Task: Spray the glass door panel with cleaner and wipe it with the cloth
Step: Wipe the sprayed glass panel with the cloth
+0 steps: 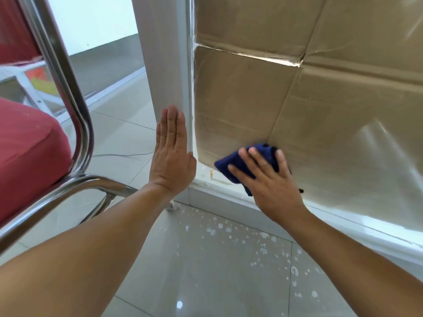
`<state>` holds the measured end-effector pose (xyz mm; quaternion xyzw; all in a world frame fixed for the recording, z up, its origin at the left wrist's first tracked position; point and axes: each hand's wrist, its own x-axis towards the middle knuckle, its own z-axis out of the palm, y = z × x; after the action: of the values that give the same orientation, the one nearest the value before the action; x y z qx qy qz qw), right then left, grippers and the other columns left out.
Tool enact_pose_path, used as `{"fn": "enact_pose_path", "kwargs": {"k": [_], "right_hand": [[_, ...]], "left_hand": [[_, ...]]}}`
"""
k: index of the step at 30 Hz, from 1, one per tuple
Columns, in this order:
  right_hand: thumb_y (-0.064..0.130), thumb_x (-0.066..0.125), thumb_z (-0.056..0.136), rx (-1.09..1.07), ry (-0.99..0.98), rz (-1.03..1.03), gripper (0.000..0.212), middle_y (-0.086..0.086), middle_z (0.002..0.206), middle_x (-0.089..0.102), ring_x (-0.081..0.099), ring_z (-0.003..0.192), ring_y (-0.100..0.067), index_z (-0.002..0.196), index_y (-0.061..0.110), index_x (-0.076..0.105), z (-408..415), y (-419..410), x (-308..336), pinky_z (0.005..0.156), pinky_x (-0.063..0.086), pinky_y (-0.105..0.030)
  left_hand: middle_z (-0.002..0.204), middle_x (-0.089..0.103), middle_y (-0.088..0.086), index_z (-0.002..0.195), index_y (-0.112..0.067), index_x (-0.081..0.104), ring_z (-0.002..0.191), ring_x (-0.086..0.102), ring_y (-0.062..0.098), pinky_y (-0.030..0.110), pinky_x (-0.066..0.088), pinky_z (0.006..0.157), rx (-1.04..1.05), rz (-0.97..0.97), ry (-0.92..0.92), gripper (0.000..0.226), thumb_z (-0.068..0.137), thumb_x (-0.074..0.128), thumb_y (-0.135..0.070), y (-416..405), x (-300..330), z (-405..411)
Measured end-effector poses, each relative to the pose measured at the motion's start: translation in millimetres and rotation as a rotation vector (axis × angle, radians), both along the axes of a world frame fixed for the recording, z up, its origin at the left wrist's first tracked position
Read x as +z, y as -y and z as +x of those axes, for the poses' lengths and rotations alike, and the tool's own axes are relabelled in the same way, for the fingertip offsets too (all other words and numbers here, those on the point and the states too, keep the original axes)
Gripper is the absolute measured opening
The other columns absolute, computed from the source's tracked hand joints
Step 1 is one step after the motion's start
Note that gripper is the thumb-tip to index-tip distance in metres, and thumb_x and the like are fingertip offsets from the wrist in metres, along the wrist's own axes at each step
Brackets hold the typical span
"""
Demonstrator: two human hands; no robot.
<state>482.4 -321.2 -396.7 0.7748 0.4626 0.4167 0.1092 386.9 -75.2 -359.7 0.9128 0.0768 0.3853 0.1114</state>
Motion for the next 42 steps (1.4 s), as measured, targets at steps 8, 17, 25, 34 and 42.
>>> {"fn": "enact_pose_path", "kwargs": {"k": [8,17,25,34,42], "right_hand": [[0.004,0.024,0.089,-0.038,-0.061,-0.254,0.069,-0.006,0.165,0.024,0.006,0.155,-0.019,0.151,0.02,0.049,0.2,46.5,-31.7,0.126,-0.008,-0.049],[0.038,0.05,0.105,-0.049,0.083,0.453,0.053,-0.01,0.165,0.012,0.013,0.154,-0.032,0.156,0.031,0.039,2.8,-39.3,98.2,0.119,-0.002,-0.064],[0.011,0.062,0.083,-0.03,0.017,-0.139,0.082,-0.006,0.169,0.011,-0.001,0.158,-0.022,0.159,0.024,0.032,-0.9,8.1,-35.8,0.124,-0.009,-0.056],[0.037,0.055,0.1,-0.079,0.05,0.306,0.061,-0.013,0.169,0.013,0.009,0.155,-0.027,0.157,0.027,0.036,-1.3,-15.2,59.5,0.121,-0.007,-0.062],[0.03,0.054,0.099,0.025,0.097,0.121,0.068,-0.005,0.168,0.009,0.008,0.156,-0.024,0.16,0.015,0.028,3.3,-62.7,54.9,0.12,-0.013,-0.063]], "left_hand": [[0.163,-0.007,0.017,0.154,0.001,-0.003,0.151,-0.018,0.022,0.041,-0.001,0.125,-0.03,-0.028,-0.026,0.087,0.088,0.052,-0.014,-3.8,-5.9,-0.7],[0.164,-0.011,0.009,0.155,-0.006,-0.005,0.152,-0.01,0.025,0.042,0.004,0.125,-0.061,-0.035,0.027,0.081,0.095,0.048,-0.014,-9.4,-11.9,2.7],[0.164,-0.007,0.011,0.155,-0.002,-0.002,0.153,-0.009,0.026,0.04,0.003,0.125,-0.079,-0.015,-0.009,0.082,0.09,0.048,-0.004,-13.3,-7.0,-4.2],[0.165,-0.01,0.007,0.156,-0.006,-0.002,0.153,-0.01,0.023,0.039,0.005,0.125,-0.08,-0.068,-0.048,0.077,0.097,0.043,-0.03,-9.7,-5.6,-5.3],[0.165,0.0,0.013,0.156,-0.004,0.004,0.153,-0.002,0.026,0.042,0.01,0.125,-0.135,-0.026,0.002,0.07,0.098,0.041,-0.02,-18.7,-6.1,-7.4]]}}
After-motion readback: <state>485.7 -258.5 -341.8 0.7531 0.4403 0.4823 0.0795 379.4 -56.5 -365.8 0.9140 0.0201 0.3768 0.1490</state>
